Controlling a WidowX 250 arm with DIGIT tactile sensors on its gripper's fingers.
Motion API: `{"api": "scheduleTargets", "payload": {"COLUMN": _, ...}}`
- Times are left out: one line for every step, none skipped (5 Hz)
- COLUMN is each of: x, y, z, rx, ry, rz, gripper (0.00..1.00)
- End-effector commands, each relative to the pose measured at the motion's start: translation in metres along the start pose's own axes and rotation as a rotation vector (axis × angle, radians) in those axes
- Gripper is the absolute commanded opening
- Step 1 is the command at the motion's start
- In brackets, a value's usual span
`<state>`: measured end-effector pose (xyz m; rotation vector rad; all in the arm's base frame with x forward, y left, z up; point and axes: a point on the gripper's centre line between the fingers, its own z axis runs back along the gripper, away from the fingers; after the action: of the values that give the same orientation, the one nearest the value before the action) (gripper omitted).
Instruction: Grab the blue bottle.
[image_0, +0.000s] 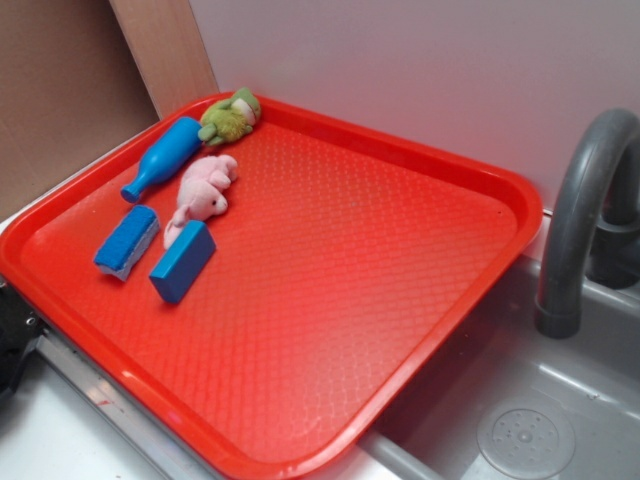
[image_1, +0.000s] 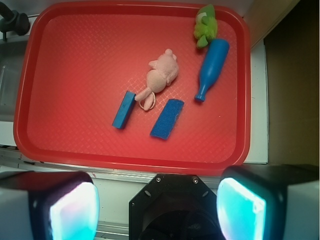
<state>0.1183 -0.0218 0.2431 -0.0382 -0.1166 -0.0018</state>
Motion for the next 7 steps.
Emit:
{"api": "scheduleTargets", "payload": {"x": 0.000, "y": 0.000, "z": 0.000, "rx": 0.000, "ry": 0.000, "rz": 0.000, "gripper": 1.00}}
{"api": "scheduleTargets", "payload": {"x": 0.027, "y": 0.014, "z": -0.009, "rx": -0.005, "ry": 0.033, "rz": 0.176, "gripper": 1.00}}
{"api": "scheduleTargets", "payload": {"x": 0.052, "y": 0.038, "z": -0.027, "rx": -0.027, "ry": 0.061, "rz": 0.428, "gripper": 1.00}}
{"api": "scheduleTargets", "payload": {"x": 0.061, "y": 0.055, "z": -0.042, "rx": -0.005, "ry": 0.028, "rz": 0.591, "gripper": 1.00}}
{"api": "scheduleTargets", "payload": {"x": 0.067, "y": 0.063, "z": -0.067, "rx": -0.020, "ry": -0.033, "rz": 0.685, "gripper": 1.00}}
{"api": "scheduleTargets", "payload": {"x": 0.080, "y": 0.069, "z": -0.103, "rx": 0.038, "ry": -0.073, "rz": 0.707, "gripper": 1.00}}
{"api": "scheduleTargets", "payload": {"x": 0.095, "y": 0.082, "z": -0.133, "rx": 0.063, "ry": -0.078, "rz": 0.694, "gripper": 1.00}}
